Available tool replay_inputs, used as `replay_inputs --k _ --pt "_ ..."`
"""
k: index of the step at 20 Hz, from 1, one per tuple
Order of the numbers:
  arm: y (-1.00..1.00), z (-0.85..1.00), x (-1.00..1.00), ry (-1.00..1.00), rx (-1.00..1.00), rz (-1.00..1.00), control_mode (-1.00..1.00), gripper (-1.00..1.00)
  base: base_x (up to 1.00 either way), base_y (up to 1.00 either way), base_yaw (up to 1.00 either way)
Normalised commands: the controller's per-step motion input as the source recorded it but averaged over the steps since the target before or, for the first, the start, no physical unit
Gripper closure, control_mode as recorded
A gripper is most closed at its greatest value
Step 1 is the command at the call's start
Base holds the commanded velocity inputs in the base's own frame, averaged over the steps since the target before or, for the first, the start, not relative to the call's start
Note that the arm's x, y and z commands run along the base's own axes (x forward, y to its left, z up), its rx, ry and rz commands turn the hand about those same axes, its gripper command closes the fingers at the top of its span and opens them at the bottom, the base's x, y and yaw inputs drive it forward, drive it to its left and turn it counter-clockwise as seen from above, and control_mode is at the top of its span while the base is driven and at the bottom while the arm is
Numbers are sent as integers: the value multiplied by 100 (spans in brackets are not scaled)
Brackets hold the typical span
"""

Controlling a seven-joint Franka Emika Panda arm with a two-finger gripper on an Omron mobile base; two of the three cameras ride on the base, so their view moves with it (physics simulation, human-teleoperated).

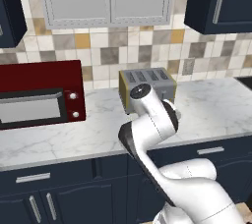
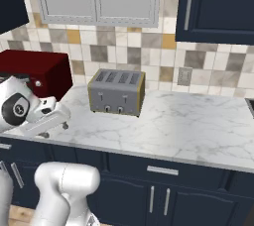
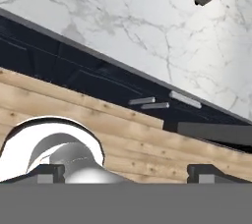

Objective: Take the tongs from the drawer on the left and place them on the dining counter next to the tray containing the hot dog.

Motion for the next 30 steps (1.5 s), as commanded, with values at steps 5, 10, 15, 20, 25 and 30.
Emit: replay_inputs --k 5,10,15,20,25,30 --pt "49 -63 -60 0 -27 9 -100 -100 0 0 0" --pt "55 -67 -56 -2 -21 7 -100 -100 0 0 0" --pt "85 -67 -22 -4 -17 1 -100 -100 0 0 0" --pt "98 -28 -4 -14 -2 0 -100 -100 0 0 0" --pt "16 -1 -1 -2 0 -1 -100 -100 0 0 0" --pt "64 0 -10 -4 -1 6 -100 -100 0 0 0"
